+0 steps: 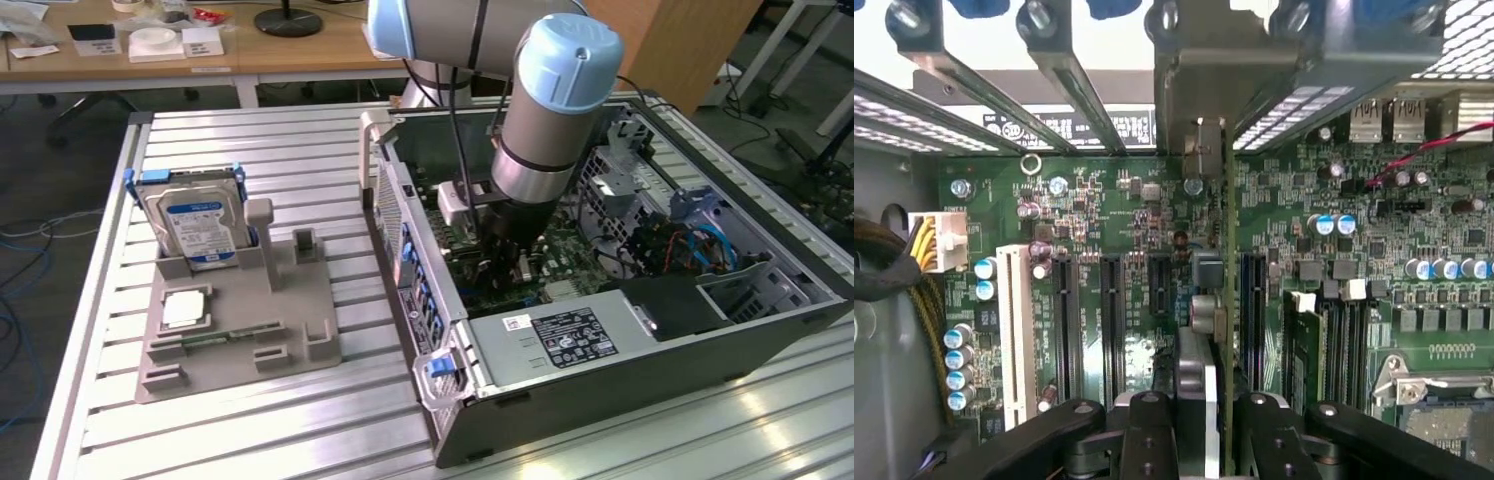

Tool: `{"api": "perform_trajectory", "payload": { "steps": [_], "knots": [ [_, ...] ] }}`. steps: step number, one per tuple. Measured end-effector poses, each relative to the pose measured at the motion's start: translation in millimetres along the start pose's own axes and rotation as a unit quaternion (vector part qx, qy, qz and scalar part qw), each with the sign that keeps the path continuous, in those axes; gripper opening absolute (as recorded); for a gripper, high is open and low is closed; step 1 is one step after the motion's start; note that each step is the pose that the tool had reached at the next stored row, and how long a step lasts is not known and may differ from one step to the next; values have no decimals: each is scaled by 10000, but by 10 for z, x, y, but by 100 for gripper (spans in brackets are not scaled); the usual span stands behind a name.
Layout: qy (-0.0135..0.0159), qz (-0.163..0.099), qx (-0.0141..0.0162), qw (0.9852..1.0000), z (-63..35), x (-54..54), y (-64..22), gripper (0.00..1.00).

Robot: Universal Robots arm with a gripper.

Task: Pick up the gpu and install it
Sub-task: 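Insert the gpu into the slot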

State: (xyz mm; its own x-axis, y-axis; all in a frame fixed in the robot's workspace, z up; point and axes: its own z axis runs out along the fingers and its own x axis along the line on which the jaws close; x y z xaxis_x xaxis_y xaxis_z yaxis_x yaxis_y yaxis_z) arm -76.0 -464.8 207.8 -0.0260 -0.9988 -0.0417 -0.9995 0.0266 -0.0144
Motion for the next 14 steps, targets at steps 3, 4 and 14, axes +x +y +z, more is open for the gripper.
{"api": "perform_trajectory", "payload": {
  "steps": [3,4,14],
  "knots": [
    [-1,-2,0,10000,1,0,-2,28],
    [-1,-2,0,10000,1,0,-2,28],
    [-6,-3,18,10000,-17,-3,-4,35]
  ]
}}
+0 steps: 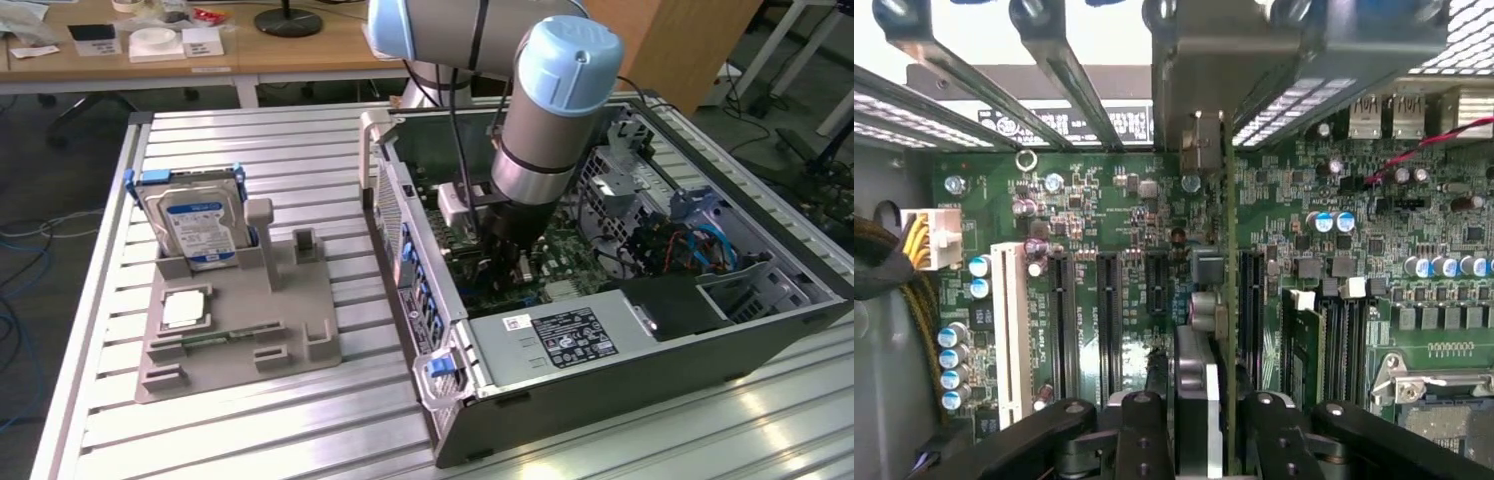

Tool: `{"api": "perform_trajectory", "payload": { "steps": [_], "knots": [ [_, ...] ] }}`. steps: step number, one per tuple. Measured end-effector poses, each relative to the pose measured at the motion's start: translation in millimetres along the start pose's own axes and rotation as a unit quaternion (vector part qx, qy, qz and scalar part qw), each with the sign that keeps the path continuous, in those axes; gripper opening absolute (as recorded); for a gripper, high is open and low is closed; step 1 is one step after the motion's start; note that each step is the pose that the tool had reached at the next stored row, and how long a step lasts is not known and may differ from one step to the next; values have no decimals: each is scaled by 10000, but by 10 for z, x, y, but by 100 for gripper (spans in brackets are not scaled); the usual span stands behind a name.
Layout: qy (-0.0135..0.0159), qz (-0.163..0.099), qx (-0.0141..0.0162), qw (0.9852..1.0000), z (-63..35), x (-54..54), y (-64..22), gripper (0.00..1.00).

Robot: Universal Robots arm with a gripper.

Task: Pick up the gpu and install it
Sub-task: 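Insert the gpu into the slot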

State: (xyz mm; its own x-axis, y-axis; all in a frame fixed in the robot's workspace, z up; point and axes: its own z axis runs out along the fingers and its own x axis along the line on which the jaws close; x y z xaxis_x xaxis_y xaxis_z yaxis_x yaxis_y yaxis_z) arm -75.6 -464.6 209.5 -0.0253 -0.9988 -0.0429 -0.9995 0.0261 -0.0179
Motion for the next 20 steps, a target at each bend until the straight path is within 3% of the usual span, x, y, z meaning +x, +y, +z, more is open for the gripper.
{"api": "perform_trajectory", "payload": {
  "steps": [6,20],
  "knots": [
    [3,-1,33,10000,-169,-6,-2,35],
    [1,-3,88,10000,-670,-27,-11,35]
  ]
}}
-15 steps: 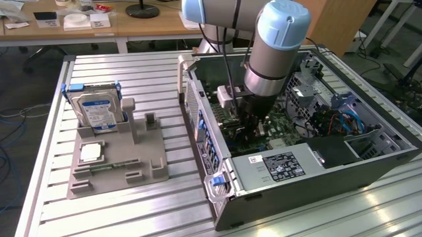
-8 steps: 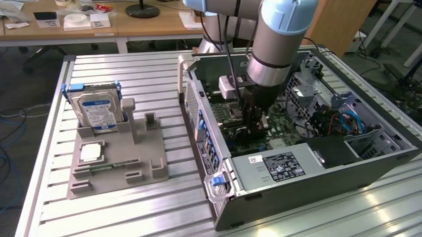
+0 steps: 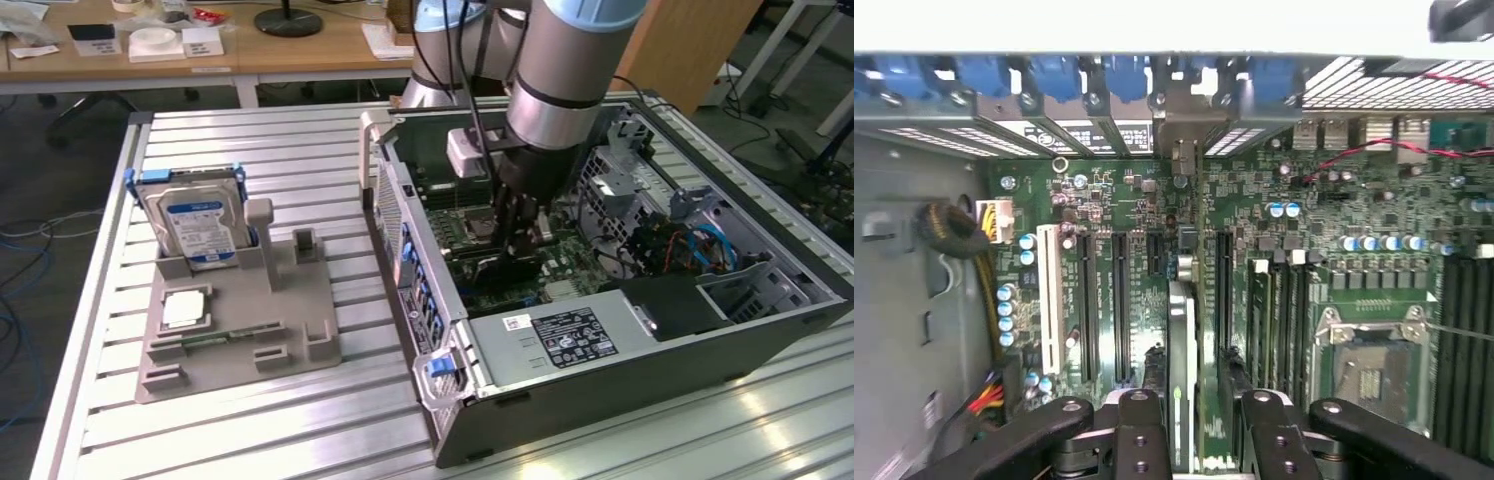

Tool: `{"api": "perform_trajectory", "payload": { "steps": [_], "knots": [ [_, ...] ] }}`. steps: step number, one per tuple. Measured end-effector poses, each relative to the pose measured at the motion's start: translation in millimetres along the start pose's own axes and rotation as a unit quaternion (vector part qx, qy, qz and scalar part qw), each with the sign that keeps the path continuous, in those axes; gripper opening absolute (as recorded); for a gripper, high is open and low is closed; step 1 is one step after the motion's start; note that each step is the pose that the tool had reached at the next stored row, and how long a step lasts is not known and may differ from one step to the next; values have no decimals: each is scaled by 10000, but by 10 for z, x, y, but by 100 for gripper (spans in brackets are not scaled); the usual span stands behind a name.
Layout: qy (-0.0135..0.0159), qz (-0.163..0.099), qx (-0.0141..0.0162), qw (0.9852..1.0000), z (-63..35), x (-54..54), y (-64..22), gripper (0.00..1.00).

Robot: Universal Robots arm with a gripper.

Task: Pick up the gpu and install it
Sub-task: 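Insert the gpu into the slot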

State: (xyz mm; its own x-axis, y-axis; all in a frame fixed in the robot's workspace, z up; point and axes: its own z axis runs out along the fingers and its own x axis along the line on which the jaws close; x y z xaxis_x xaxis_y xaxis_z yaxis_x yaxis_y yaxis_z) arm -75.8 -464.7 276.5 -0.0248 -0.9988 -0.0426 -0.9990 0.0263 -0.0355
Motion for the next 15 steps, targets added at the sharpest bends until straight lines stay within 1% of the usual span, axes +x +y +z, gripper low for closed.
{"api": "perform_trajectory", "payload": {
  "steps": [3,6,9,11,12,15],
  "knots": [
    [0,-1,5,10000,-63,-3,-2,35],
    [-1,0,6,10000,-65,-3,-2,33],
    [0,0,6,10000,-66,-3,-2,15],
    [0,0,5,10000,-66,-3,-2,15],
    [0,0,5,10000,-66,-3,-2,10],
    [0,0,5,10000,-66,-3,-2,11]
  ]
}}
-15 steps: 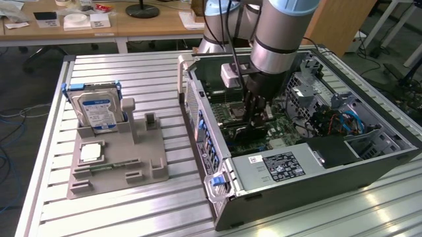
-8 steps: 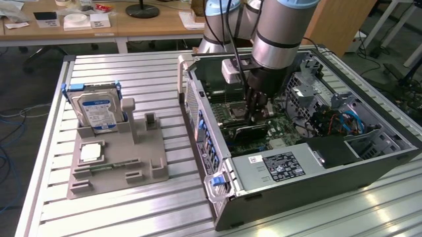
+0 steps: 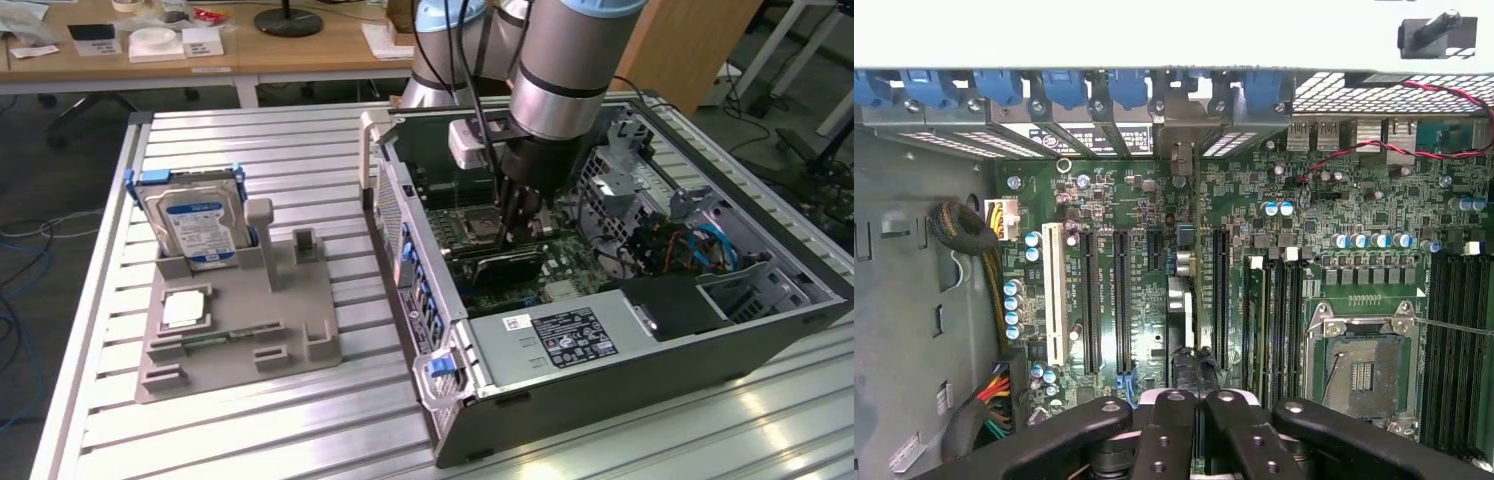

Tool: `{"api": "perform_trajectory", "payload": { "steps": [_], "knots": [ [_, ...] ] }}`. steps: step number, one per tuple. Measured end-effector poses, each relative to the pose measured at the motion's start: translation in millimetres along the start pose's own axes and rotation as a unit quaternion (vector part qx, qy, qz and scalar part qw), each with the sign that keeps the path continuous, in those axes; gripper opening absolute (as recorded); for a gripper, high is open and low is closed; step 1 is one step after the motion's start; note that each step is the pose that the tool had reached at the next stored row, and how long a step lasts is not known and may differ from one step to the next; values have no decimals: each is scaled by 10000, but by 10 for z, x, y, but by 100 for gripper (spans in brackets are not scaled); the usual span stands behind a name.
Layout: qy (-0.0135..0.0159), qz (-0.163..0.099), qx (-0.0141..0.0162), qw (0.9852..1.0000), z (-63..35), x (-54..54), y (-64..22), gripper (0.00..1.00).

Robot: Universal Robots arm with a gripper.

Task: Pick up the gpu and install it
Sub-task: 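Insert the gpu into the slot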

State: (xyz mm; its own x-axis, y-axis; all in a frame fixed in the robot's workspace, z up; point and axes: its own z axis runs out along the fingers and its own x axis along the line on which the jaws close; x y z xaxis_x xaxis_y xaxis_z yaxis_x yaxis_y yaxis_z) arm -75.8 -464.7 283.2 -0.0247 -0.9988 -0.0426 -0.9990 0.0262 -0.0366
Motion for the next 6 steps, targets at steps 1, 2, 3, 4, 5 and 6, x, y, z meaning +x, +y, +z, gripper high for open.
{"api": "perform_trajectory", "payload": {
  "steps": [1,2,3,4,5,6],
  "knots": [
    [0,0,0,10000,0,0,0,11],
    [0,0,0,10000,0,0,0,11],
    [0,0,0,10000,0,0,0,11],
    [0,0,0,10000,0,0,0,11],
    [0,0,0,10000,0,0,0,11],
    [0,0,0,10000,0,0,0,11]
  ]
}}
